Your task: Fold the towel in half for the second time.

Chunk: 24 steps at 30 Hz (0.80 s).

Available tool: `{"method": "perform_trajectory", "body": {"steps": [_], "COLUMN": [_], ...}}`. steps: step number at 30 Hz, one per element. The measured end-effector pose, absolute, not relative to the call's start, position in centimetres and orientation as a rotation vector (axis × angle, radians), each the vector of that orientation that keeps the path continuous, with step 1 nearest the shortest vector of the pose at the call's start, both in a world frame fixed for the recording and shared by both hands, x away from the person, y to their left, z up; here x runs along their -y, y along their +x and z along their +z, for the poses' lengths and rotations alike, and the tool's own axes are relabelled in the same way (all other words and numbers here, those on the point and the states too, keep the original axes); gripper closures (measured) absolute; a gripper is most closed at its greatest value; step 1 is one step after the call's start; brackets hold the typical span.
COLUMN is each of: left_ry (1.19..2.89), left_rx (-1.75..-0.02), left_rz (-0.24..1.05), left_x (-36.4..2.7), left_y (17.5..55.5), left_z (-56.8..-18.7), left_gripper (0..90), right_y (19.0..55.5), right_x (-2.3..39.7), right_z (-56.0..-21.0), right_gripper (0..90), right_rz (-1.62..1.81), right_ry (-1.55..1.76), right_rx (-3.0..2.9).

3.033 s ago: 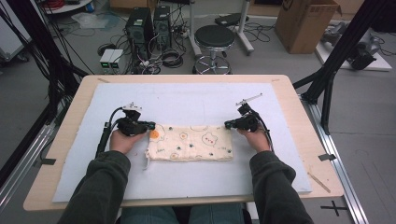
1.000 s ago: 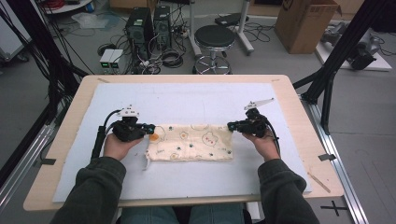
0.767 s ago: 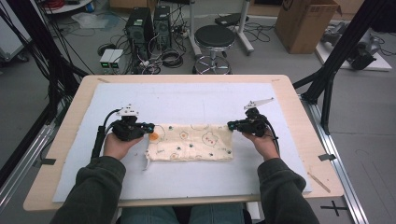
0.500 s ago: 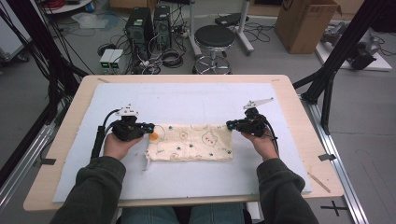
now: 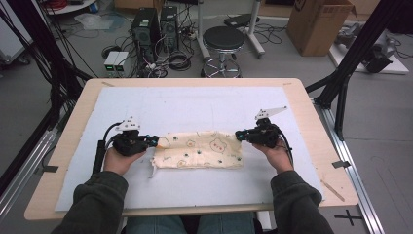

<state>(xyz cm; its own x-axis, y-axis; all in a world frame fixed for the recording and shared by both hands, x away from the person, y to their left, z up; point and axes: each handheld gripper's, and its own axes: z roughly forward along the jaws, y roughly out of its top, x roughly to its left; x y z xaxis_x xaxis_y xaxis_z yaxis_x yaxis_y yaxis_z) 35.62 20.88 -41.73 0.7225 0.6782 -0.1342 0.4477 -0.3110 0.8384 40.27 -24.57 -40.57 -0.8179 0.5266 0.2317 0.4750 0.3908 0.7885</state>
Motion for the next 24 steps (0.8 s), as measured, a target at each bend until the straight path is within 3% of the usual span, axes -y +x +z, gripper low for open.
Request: {"method": "perform_trajectory", "body": {"steps": [24], "left_ry": [2.055], "left_rx": [-0.753], "left_rz": [0.289], "left_x": [-20.4], "left_y": [32.4], "left_z": [-42.2], "left_gripper": [84.2], "right_y": [36.3], "right_x": [25.4], "right_z": [-41.7], "right_gripper": [84.7], "right_rz": [1.389], "right_ry": [0.84], "right_rx": [-2.647]}}
